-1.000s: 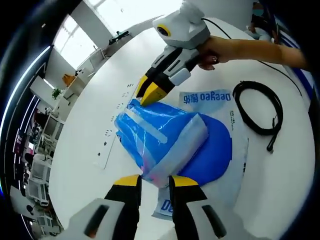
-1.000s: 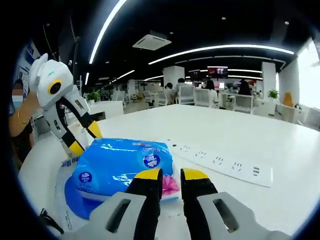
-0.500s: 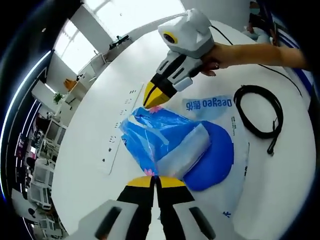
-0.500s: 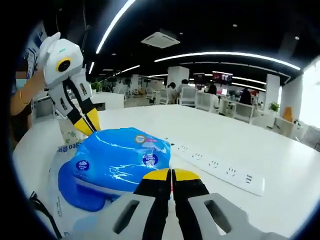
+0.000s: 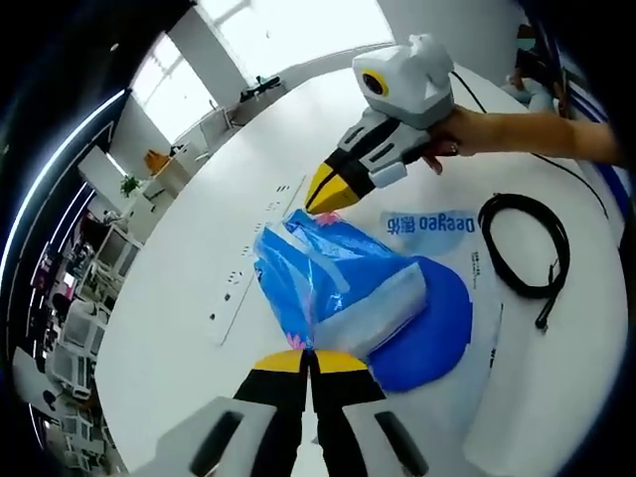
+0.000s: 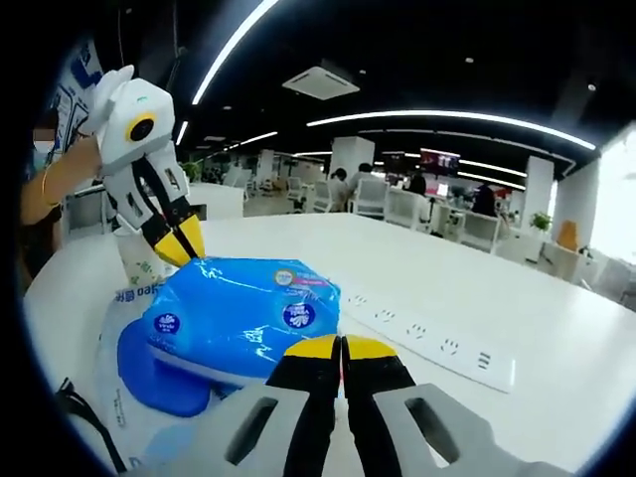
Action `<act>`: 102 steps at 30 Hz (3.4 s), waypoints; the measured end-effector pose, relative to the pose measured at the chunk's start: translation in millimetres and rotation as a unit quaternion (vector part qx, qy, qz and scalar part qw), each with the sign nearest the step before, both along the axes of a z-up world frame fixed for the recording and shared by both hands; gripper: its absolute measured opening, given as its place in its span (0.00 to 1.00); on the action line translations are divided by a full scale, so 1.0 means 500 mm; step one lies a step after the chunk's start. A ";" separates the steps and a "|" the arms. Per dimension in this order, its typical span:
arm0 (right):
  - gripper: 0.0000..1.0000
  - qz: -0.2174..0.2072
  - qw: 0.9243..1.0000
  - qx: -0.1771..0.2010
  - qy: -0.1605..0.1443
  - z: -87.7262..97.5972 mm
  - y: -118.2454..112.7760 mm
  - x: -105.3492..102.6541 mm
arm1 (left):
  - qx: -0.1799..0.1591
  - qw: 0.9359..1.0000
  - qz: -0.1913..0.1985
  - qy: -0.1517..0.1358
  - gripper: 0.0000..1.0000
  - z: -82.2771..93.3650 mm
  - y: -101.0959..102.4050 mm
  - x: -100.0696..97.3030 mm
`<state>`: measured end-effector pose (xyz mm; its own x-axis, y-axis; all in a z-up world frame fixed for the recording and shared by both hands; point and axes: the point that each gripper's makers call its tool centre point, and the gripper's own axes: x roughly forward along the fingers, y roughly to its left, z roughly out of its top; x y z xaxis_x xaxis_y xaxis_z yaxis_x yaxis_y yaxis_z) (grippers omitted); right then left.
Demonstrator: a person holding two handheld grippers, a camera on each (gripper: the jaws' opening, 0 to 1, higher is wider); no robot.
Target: Arrange the tabletop items into an orderly group along one side of the table until the central work area is clear of visible clutter.
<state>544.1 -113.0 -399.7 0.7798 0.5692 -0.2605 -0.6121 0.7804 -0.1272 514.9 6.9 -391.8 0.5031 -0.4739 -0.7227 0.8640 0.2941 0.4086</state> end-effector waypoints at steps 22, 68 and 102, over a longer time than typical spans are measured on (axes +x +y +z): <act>0.00 -0.017 1.000 -0.008 -0.022 0.045 -0.053 -0.045 | -0.027 0.999 -0.014 0.018 0.00 0.030 -0.047 -0.031; 0.00 -0.090 0.995 -0.031 -0.027 0.085 -0.244 -0.187 | -0.014 0.996 -0.090 0.000 0.00 0.062 -0.233 -0.124; 0.00 -0.116 0.992 -0.039 -0.028 0.084 -0.293 -0.284 | -0.010 0.993 -0.114 0.010 0.01 0.034 -0.309 -0.146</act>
